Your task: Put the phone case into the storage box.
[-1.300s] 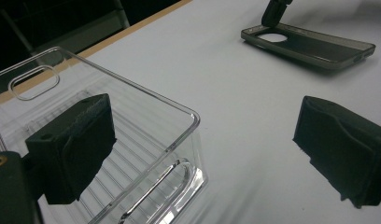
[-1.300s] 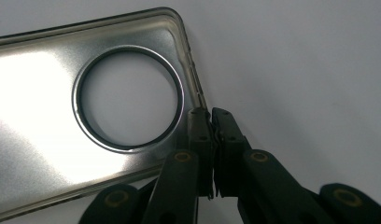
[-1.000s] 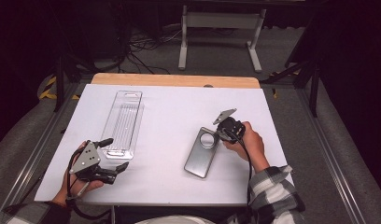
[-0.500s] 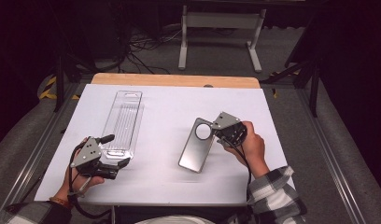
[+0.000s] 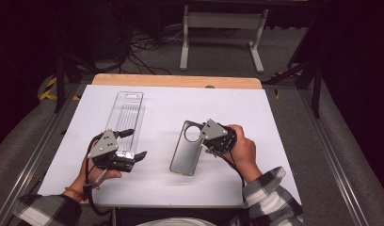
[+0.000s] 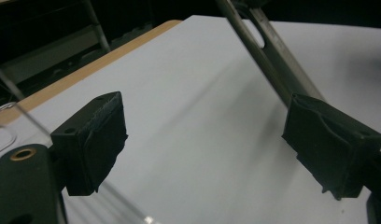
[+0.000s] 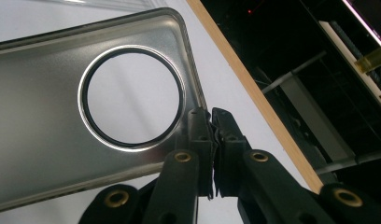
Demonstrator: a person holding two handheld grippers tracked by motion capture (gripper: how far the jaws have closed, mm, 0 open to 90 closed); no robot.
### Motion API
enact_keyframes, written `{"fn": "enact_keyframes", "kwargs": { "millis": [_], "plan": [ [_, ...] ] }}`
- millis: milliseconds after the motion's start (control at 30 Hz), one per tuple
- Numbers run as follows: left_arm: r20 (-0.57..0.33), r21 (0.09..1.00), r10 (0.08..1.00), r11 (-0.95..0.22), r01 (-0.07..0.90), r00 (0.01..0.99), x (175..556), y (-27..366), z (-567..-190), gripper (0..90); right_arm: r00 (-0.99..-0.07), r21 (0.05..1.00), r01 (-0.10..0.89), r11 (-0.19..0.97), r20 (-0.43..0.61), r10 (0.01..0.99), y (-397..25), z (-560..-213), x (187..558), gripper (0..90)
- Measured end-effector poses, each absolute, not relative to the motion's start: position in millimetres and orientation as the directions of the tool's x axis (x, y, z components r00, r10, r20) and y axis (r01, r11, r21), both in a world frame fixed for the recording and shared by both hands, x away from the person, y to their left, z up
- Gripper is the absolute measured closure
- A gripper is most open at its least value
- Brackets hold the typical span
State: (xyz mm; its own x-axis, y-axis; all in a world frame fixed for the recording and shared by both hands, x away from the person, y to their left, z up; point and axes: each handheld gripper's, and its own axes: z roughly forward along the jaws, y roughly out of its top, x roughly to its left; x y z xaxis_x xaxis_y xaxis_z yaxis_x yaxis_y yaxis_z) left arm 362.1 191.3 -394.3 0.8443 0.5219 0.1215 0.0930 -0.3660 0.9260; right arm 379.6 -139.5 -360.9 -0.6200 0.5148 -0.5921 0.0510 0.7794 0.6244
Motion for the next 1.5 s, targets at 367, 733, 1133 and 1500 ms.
{"fn": "enact_keyframes", "kwargs": {
  "millis": [367, 733, 1133, 1500],
  "plan": [
    [0.071, 0.934, 0.484, -0.340, 0.112, 0.872, 376.1, 144.9, -376.1, 21.6, -0.591, 0.589, -0.055, 0.806, -0.670, 0.449, -112.2, -364.3, 362.2, 87.8],
    [0.034, 0.927, 0.502, -0.340, 0.161, 0.864, 385.2, 139.9, -371.3, 44.4, -0.514, 0.523, -0.180, 0.833, -0.772, 0.373, -93.9, -363.5, 341.7, 87.9],
    [-0.054, 0.930, 0.464, -0.300, 0.214, 0.884, 382.3, 144.2, -372.3, 79.5, -0.456, 0.463, -0.235, 0.854, -0.829, 0.324, -85.8, -363.9, 330.2, 86.5],
    [-0.074, 0.952, 0.483, -0.226, 0.206, 0.873, 377.2, 155.0, -367.8, 81.3, -0.501, 0.565, -0.273, 0.779, -0.774, 0.386, -90.9, -360.4, 326.7, 73.0]
  ]
}}
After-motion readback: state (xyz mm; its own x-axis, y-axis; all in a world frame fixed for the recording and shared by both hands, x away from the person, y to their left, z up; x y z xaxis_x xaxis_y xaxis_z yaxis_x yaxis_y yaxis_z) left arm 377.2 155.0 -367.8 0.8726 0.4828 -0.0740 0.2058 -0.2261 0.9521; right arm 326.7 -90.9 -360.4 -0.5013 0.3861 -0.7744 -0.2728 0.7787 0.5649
